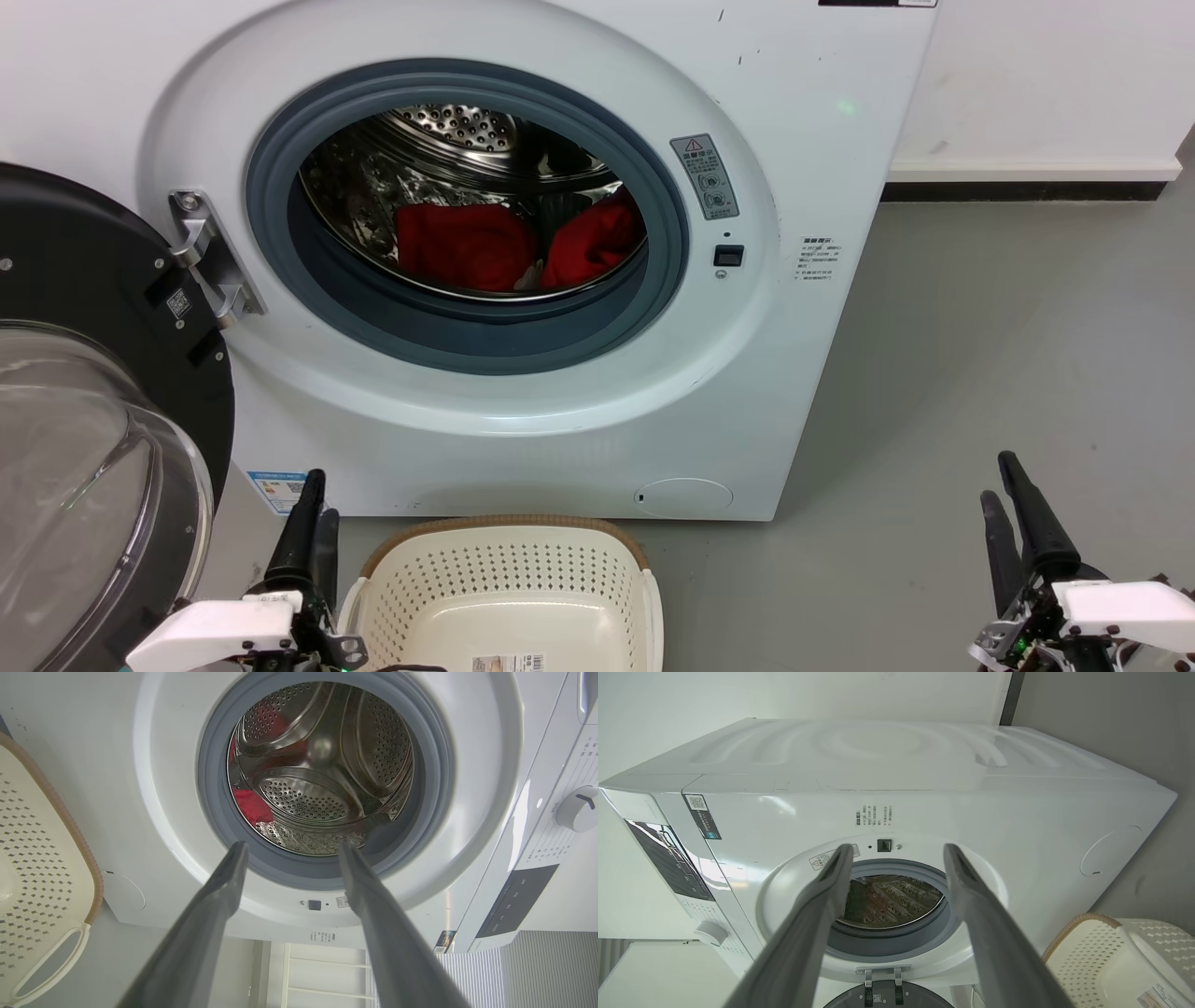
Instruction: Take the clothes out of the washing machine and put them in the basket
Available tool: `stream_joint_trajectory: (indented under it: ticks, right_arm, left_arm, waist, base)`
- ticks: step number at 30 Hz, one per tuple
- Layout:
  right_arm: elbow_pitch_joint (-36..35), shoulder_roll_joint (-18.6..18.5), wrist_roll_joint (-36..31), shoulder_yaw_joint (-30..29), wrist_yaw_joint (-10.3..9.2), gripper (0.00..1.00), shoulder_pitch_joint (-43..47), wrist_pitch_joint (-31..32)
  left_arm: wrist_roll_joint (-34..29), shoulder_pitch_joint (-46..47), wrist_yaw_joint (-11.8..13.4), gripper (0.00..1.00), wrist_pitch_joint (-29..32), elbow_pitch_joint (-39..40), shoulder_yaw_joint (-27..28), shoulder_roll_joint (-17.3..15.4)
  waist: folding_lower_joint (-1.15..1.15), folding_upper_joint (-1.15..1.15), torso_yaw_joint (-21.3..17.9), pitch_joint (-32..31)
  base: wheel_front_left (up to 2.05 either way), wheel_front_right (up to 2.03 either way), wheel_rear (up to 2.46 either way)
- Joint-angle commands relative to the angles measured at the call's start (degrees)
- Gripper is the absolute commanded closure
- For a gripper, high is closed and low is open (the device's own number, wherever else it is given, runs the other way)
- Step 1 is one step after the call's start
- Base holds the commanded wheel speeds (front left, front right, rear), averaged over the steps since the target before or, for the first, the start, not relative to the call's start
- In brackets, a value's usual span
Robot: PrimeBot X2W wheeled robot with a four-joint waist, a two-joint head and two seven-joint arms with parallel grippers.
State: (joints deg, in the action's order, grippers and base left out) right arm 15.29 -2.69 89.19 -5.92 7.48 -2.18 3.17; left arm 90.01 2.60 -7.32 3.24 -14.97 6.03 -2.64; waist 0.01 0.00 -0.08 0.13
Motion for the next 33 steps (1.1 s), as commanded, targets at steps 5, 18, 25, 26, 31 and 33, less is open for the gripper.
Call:
stream_joint_trajectory:
  ticks: [5,18,25,26,31,33]
  right_arm:
    - [-1.8,-0.2,-5.5,-1.2,0.01,0.0,-0.4,-1.8]
    - [-5.9,-0.3,-22.9,-2.7,0.01,0.0,-0.2,-4.8]
    - [-12.0,-0.3,-37.1,-1.3,0.01,0.0,-0.1,-6.3]
    - [-12.8,-0.3,-38.7,-1.1,0.01,0.0,-0.1,-6.5]
    - [-15.7,-0.3,-46.4,-0.1,0.01,0.0,0.4,-7.5]
    - [-16.5,-0.3,-49.3,-0.2,0.01,0.0,0.5,-7.8]
  left_arm:
    - [-3.6,0.0,-0.1,0.0,-1.8,1.9,1.3,-0.1]
    - [-15.2,0.3,0.6,0.0,-4.9,4.1,7.0,-0.2]
    - [-25.6,-0.4,3.5,0.0,-6.3,9.6,7.4,-0.2]
    - [-27.5,-0.6,4.4,0.0,-6.6,10.6,7.0,-0.2]
    - [-37.9,-1.9,8.8,0.0,-7.6,15.8,3.4,-0.2]
    - [-41.4,-2.3,9.9,0.0,-7.9,17.2,1.5,-0.2]
  waist:
    - [0.0,0.0,0.0,0.0]
    - [0.0,0.0,0.3,0.0]
    - [0.0,0.0,0.3,0.1]
    - [0.0,0.0,0.3,0.1]
    - [0.0,0.0,0.1,0.2]
    - [0.0,0.0,0.1,0.2]
  base:
    - [0.0,0.0,0.0]
    - [0.0,0.0,0.0]
    - [0.0,0.0,0.0]
    - [0.0,0.0,0.0]
    - [0.0,0.0,0.0]
    - [0.0,0.0,0.0]
